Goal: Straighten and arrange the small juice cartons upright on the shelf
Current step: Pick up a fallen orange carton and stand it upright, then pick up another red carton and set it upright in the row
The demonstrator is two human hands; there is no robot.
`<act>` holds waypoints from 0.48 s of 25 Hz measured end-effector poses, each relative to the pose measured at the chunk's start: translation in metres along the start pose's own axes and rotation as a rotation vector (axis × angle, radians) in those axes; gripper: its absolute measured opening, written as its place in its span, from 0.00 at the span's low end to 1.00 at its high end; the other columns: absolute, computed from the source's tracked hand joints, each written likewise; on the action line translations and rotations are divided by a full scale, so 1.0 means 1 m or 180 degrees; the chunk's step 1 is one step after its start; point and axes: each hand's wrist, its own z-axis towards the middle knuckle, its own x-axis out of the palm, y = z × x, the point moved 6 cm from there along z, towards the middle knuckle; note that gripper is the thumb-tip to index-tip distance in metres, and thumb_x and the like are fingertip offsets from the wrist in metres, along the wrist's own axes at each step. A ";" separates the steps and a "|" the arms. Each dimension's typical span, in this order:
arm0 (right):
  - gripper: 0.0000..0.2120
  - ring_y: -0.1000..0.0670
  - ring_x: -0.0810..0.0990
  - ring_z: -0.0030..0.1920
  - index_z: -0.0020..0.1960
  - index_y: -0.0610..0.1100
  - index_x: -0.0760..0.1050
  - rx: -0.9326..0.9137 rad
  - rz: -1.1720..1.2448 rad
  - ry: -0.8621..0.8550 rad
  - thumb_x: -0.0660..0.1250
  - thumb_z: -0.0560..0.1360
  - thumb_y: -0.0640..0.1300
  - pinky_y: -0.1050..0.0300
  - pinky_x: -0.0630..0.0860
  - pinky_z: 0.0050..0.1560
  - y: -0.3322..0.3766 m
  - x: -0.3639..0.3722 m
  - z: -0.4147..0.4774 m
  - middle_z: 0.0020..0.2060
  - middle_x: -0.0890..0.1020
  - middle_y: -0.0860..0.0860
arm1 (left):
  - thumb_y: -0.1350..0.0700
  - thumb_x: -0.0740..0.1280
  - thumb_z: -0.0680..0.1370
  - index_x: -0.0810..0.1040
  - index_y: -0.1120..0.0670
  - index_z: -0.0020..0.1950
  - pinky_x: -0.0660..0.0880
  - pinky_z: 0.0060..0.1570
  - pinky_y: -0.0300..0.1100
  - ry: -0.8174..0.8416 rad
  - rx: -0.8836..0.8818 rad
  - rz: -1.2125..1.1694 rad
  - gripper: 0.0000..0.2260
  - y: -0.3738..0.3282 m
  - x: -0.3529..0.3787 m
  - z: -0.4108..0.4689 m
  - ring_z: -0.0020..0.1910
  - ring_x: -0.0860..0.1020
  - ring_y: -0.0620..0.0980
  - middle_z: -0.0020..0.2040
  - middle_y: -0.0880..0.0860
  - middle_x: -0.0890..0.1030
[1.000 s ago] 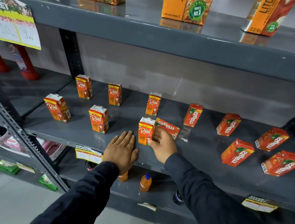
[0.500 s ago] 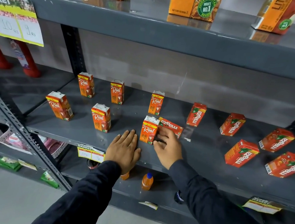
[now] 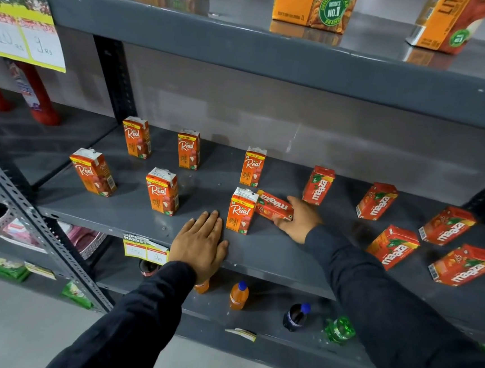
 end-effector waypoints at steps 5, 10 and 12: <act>0.19 0.46 0.80 0.45 0.51 0.45 0.75 0.0558 -0.0060 0.0375 0.70 0.65 0.55 0.53 0.78 0.46 -0.007 0.008 -0.001 0.46 0.82 0.46 | 0.41 0.42 0.79 0.50 0.55 0.76 0.47 0.72 0.50 0.0037 -0.0015 -0.0012 0.29 0.000 0.000 0.000 0.75 0.48 0.53 0.77 0.54 0.52; 0.17 0.48 0.79 0.34 0.52 0.41 0.74 0.1323 0.2405 0.0378 0.67 0.68 0.51 0.58 0.77 0.32 -0.020 0.006 -0.025 0.38 0.80 0.45 | 0.41 0.42 0.79 0.50 0.54 0.76 0.47 0.72 0.50 0.0045 -0.0019 -0.0016 0.29 0.000 0.001 0.001 0.75 0.48 0.52 0.77 0.53 0.52; 0.13 0.49 0.79 0.31 0.52 0.40 0.74 0.1281 0.3555 0.0566 0.67 0.72 0.46 0.59 0.77 0.29 -0.020 0.011 -0.042 0.37 0.80 0.44 | 0.41 0.42 0.79 0.50 0.55 0.76 0.48 0.72 0.50 0.0029 -0.0019 -0.0021 0.29 0.000 0.002 0.000 0.75 0.49 0.52 0.77 0.54 0.52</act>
